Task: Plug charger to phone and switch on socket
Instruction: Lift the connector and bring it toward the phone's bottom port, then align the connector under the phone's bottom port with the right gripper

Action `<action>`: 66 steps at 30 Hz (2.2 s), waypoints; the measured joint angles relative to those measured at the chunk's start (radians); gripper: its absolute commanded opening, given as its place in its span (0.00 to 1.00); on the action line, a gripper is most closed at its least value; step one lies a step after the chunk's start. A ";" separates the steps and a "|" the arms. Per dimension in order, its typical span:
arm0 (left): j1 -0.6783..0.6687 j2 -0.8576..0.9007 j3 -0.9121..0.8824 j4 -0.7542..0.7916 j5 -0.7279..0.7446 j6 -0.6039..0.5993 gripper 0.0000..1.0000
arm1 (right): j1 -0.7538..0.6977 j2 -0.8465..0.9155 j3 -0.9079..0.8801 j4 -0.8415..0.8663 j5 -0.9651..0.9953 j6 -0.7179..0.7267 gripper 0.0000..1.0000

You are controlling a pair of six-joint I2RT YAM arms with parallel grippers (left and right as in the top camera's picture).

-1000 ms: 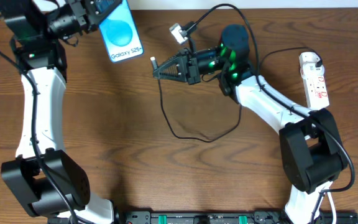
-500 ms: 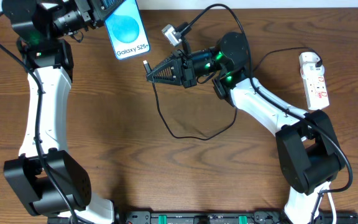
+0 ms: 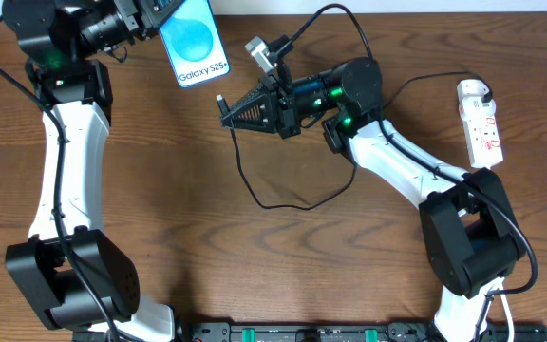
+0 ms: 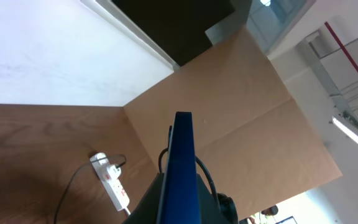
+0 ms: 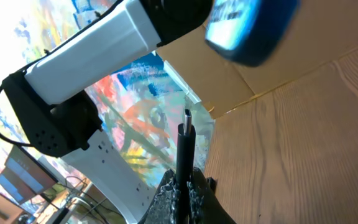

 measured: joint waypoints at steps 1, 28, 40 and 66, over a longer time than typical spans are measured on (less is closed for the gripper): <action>-0.002 0.000 0.000 0.000 -0.001 0.000 0.07 | 0.002 0.000 0.000 0.026 0.000 0.000 0.01; -0.048 0.000 0.000 -0.005 0.021 -0.023 0.08 | 0.007 0.000 0.000 0.061 -0.002 -0.002 0.01; -0.048 0.000 0.000 -0.005 0.039 -0.029 0.07 | 0.002 0.000 0.000 0.069 0.007 -0.006 0.01; -0.049 0.000 0.000 -0.005 0.042 -0.029 0.07 | 0.000 0.000 0.000 0.035 0.054 -0.006 0.01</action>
